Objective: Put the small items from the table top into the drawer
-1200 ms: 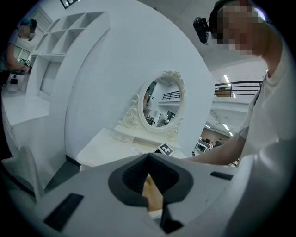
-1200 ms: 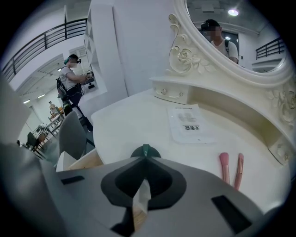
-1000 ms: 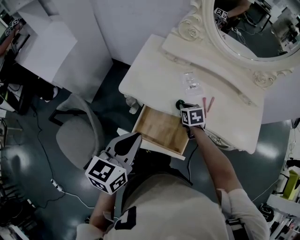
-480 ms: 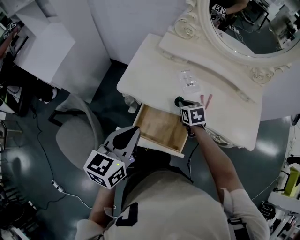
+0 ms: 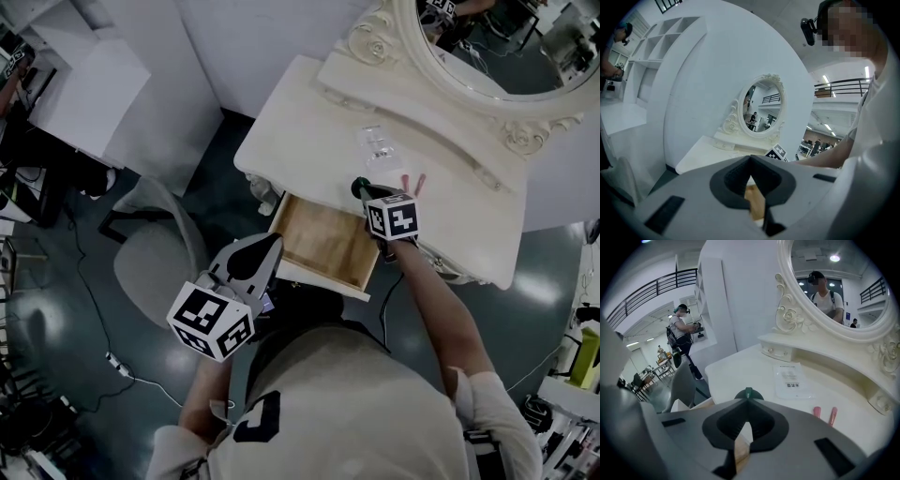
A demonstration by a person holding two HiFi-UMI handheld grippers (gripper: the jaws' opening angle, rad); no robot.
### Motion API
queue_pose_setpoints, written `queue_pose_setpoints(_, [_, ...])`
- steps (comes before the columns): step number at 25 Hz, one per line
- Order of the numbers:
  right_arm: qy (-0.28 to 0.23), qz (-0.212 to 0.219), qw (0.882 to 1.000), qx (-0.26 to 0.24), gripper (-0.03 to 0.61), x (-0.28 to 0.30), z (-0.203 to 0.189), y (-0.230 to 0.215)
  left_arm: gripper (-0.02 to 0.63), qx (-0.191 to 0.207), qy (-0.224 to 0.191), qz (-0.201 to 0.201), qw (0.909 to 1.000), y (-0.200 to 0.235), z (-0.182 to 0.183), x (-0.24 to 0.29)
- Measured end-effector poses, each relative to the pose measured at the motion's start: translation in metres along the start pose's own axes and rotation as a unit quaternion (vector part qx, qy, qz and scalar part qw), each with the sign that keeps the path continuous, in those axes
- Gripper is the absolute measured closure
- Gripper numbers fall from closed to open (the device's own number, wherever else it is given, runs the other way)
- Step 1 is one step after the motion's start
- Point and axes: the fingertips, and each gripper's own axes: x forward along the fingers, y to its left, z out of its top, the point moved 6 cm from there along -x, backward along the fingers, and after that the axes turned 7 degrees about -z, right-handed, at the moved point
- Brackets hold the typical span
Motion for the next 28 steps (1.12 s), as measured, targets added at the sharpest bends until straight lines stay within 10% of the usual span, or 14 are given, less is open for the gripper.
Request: queue_pose_setpoints(28, [-0.049, 0.038, 0.998, -0.015, 0.551, -0.043, 0.015, 0.014, 0.558, 0.016, 0.010, -0.033, 0.9993, -0.023, 0.003, 0.014])
